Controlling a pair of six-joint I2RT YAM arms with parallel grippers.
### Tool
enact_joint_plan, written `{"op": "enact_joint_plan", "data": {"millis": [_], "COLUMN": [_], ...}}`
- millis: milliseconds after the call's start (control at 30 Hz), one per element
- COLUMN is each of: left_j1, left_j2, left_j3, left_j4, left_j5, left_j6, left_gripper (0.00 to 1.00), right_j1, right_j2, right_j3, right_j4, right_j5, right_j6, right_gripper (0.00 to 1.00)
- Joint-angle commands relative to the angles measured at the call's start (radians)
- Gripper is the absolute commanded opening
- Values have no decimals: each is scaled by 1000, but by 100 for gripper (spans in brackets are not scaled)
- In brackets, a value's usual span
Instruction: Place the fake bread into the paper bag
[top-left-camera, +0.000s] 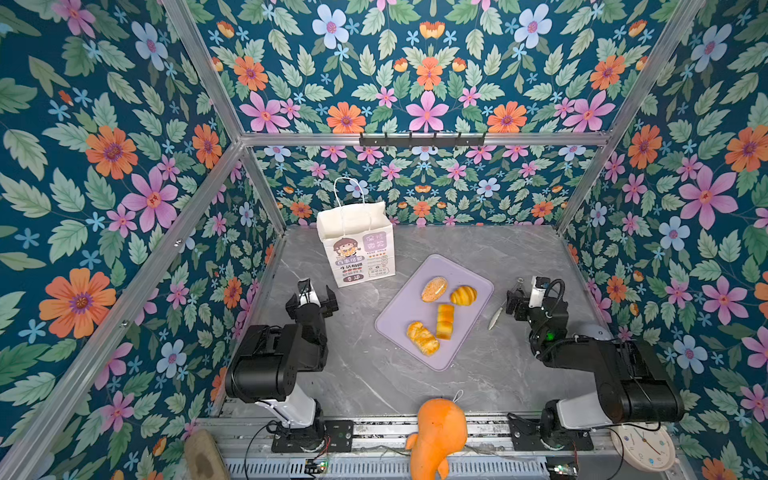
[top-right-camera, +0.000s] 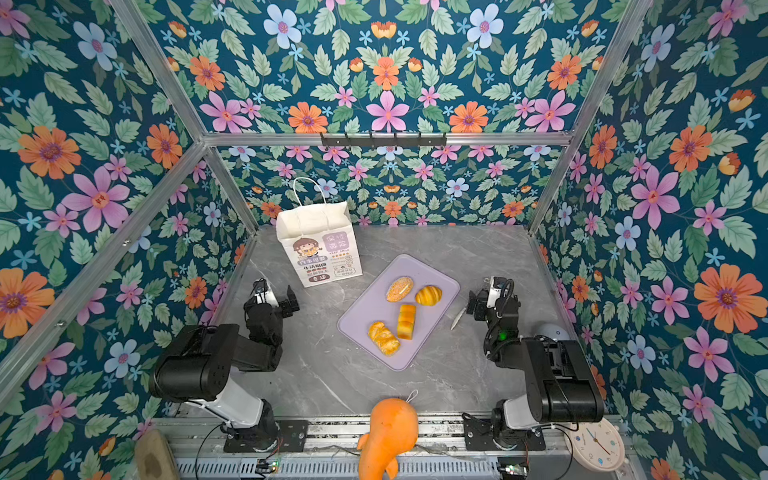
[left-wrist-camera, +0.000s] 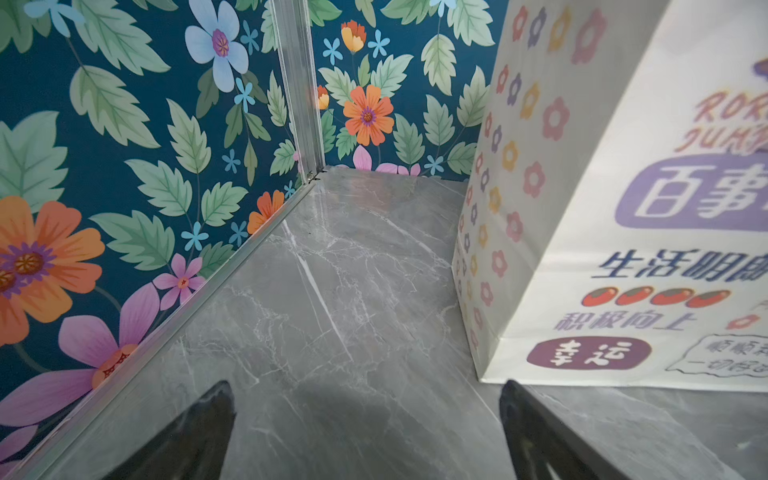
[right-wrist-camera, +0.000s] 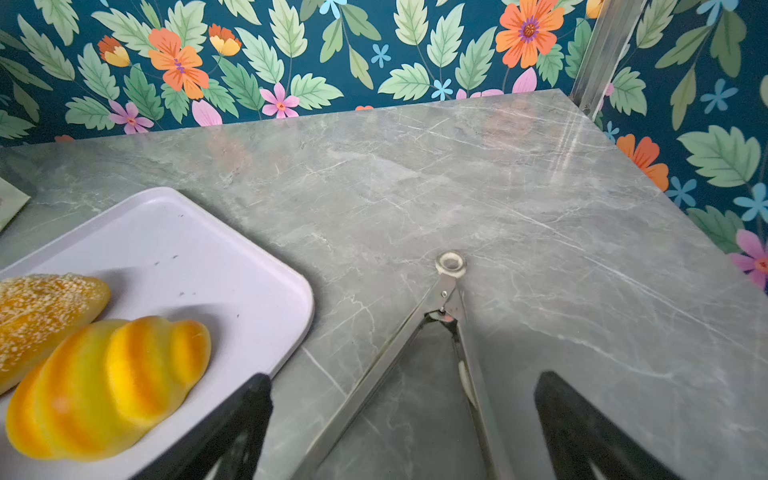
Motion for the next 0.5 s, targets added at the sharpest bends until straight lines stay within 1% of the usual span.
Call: {"op": "enact_joint_plan", "data": {"millis": [0,467], "left_j1": [0,0], "left_j2": [1,1], "left_j3": [0,0], "left_j4": [10,10], "left_j5": [-6,-6], "left_j6": [4,4], "left_gripper": [100,100], "right_j1": [2,-2], "right_j2": [1,1], "right_j3": [7,3], "right_j4": [7,12], "right_j5": [-1,7], "right_j6": [-4,-2], "right_gripper": [99,99]}}
